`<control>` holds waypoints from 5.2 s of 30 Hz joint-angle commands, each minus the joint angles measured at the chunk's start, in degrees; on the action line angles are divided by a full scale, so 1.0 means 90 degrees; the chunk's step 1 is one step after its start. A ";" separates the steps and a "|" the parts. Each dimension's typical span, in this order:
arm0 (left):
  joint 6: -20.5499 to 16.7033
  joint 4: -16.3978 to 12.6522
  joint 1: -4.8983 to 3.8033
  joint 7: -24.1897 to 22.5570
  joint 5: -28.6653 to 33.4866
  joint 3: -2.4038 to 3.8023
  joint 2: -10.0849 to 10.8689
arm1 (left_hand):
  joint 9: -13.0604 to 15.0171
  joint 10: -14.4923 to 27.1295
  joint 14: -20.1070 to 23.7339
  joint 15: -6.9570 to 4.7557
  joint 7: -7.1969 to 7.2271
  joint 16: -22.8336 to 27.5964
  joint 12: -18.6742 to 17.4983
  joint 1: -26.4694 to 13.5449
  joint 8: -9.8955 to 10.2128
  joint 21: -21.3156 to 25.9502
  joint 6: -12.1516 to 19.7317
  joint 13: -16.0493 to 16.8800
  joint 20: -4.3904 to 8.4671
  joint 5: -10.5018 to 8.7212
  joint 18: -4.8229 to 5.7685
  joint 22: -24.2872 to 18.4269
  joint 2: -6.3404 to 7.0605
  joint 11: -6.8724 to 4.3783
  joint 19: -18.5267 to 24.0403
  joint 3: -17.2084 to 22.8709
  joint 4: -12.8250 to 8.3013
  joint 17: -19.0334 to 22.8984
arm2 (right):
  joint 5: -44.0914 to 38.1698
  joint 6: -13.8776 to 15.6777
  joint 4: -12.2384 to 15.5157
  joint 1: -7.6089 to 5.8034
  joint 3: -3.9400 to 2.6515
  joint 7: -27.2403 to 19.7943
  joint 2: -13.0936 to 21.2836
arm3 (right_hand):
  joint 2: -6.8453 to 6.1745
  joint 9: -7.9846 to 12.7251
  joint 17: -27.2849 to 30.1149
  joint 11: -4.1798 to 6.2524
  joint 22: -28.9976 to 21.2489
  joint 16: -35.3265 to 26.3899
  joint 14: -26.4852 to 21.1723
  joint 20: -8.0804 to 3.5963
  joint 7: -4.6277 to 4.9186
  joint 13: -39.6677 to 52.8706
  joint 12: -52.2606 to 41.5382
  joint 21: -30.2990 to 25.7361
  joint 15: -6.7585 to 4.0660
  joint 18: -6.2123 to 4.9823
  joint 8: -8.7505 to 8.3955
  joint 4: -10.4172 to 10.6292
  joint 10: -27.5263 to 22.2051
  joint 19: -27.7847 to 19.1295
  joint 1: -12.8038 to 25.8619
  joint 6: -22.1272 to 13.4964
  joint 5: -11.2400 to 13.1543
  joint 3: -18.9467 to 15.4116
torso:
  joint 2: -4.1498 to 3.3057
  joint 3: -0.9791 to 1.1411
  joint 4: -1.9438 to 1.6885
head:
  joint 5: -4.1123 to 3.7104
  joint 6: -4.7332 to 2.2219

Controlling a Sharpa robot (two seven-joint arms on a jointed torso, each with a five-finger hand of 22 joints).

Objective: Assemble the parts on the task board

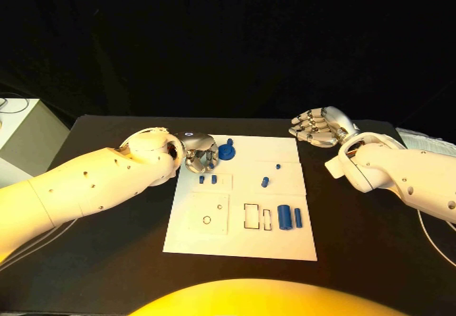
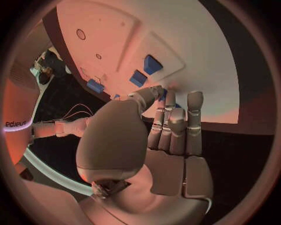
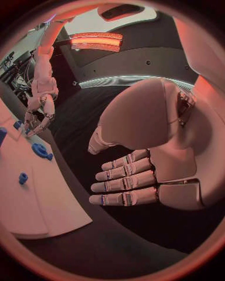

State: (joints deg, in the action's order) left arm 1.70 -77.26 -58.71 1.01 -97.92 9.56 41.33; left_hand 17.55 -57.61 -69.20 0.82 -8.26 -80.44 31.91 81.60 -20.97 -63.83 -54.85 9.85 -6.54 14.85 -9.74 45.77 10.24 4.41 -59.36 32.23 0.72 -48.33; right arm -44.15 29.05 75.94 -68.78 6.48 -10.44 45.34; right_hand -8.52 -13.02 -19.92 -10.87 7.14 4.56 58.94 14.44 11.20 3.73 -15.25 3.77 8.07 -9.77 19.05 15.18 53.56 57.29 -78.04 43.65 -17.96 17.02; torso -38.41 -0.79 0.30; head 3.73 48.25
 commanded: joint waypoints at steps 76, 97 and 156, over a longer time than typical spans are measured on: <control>-0.0445 0.0453 0.0041 0.0186 0.0100 0.0143 0.0133 | -0.0330 0.0684 0.0205 -0.0039 0.0047 -0.0134 0.1054 0.0034 0.0720 0.0103 0.1200 0.0689 0.0057 0.0055 -0.0039 -0.0159 0.0125 -0.0031 0.0213 0.0285 -0.0048 0.0171 | -0.0196 -0.0081 0.0005 0.0010 -0.0003 -0.0164 0.0021 | -0.0242 0.0039 0.0216 0.0092 -0.0195 -0.0002 0.0205 -0.0076 0.0235 -0.0013 0.0121 0.0040 -0.0053 -0.0091 0.0017 -0.0505 0.0210 0.0149 -0.0533 0.0242 0.0127 0.0465 | -0.0002 0.0008 0.0005 | -0.0011 -0.0003; -0.0951 0.0293 0.0150 -0.1604 0.7424 0.0501 0.0858 | -0.0173 0.0813 0.1336 0.0159 -0.0221 0.1233 0.1095 -0.0359 -0.0012 0.1300 0.0757 0.0528 -0.0133 0.0027 -0.0099 -0.1119 0.0133 0.0196 0.0485 -0.0157 0.0529 0.2314 | -0.4363 -0.1159 0.0229 0.0041 -0.0003 0.0795 0.0026 | -0.0433 0.0121 -0.1561 0.0789 0.1609 0.2926 0.2958 -0.1245 -0.0328 0.0066 0.0994 0.3009 -0.1085 -0.0034 -0.0437 -0.1505 0.2232 0.2313 -0.0246 0.1640 0.0236 0.1214 | 0.0002 -0.0004 0.0002 | -0.0294 -0.0151; -0.0721 -0.0667 0.0523 -0.2059 0.9505 0.0622 0.1300 | -0.0182 0.0908 0.1474 0.0191 -0.0249 0.1392 0.1031 -0.0256 -0.0090 0.1609 0.0822 0.0438 -0.0153 0.0027 -0.0095 -0.1350 0.0101 0.0232 0.0408 -0.0302 0.0557 0.2343 | -0.6187 -0.1796 0.0389 0.0401 0.0040 0.1909 -0.0520 | -0.0362 -0.0502 -0.4715 0.0886 0.5881 0.7333 0.2964 -0.1215 -0.0478 0.0263 0.1198 0.6834 -0.1117 0.0471 -0.0449 -0.1417 0.2300 0.2975 -0.0002 0.2037 0.0799 0.1979 | -0.0003 -0.0003 0.0001 | -0.0301 -0.0067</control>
State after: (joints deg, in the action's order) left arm -5.86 -83.07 -54.02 -17.52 -11.78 15.10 53.08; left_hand 15.94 -49.78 -56.31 2.68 -10.32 -68.29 41.44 78.73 -21.45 -49.64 -47.50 13.88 -7.89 15.12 -9.70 33.67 10.98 6.35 -55.19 29.48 6.00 -27.33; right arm -99.58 15.56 79.38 -65.89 6.38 7.03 40.79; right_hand -12.56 -17.30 -62.31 -3.55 59.94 70.36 84.04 3.80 6.94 5.88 -4.06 65.11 -1.43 -6.42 14.76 2.37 73.30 83.92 -77.88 61.65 -10.95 34.56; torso -38.42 -0.81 0.31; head 1.06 47.58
